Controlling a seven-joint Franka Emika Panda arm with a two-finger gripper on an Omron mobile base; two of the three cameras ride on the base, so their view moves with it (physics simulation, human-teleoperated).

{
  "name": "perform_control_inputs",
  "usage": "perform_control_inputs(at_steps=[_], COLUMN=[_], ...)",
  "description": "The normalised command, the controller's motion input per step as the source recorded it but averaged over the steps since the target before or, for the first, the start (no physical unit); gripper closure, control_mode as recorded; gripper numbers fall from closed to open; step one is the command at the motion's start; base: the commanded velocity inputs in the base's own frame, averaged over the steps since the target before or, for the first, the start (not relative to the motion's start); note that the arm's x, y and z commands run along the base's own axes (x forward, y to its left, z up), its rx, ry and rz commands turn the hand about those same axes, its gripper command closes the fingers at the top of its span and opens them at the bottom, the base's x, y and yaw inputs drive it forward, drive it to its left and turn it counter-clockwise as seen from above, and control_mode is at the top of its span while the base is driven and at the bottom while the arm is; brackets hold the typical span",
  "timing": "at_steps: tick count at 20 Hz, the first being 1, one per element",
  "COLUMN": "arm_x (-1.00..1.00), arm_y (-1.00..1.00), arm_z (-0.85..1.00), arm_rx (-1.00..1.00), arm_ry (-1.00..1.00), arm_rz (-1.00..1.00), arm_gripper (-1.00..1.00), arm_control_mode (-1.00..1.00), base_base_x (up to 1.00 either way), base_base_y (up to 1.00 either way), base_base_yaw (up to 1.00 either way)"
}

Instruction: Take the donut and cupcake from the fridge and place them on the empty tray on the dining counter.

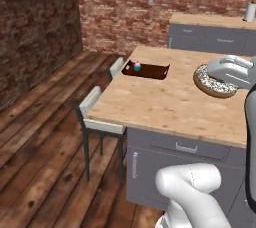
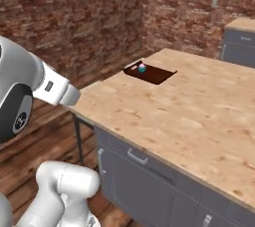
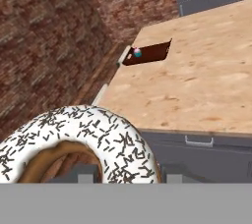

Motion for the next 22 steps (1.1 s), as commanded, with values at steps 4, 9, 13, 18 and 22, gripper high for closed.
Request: perform_control_inputs(at_steps=[4,9,13,18,22], arm_x=[0.00,0.00,0.00,0.00,0.00], arm_y=[0.00,0.00,0.00,0.00,0.00], arm_z=[0.00,0.00,0.00,0.00,0.00], arm_rx=[0.00,0.00,0.00,0.00,0.00], arm_ry=[0.00,0.00,0.00,0.00,0.00], arm_rz=[0.00,0.00,0.00,0.00,0.00], arm_gripper=[1.00,1.00,1.00,1.00,1.00], arm_control_mode=[1.00,1.00,1.00,1.00,1.00], base_base_x=[1.00,1.00,1.00,1.00,1.00], base_base_y=[1.00,1.00,1.00,1.00,1.00], base_base_yaw=[-0.14,-0.23,-0.29,-0.32,-0.35])
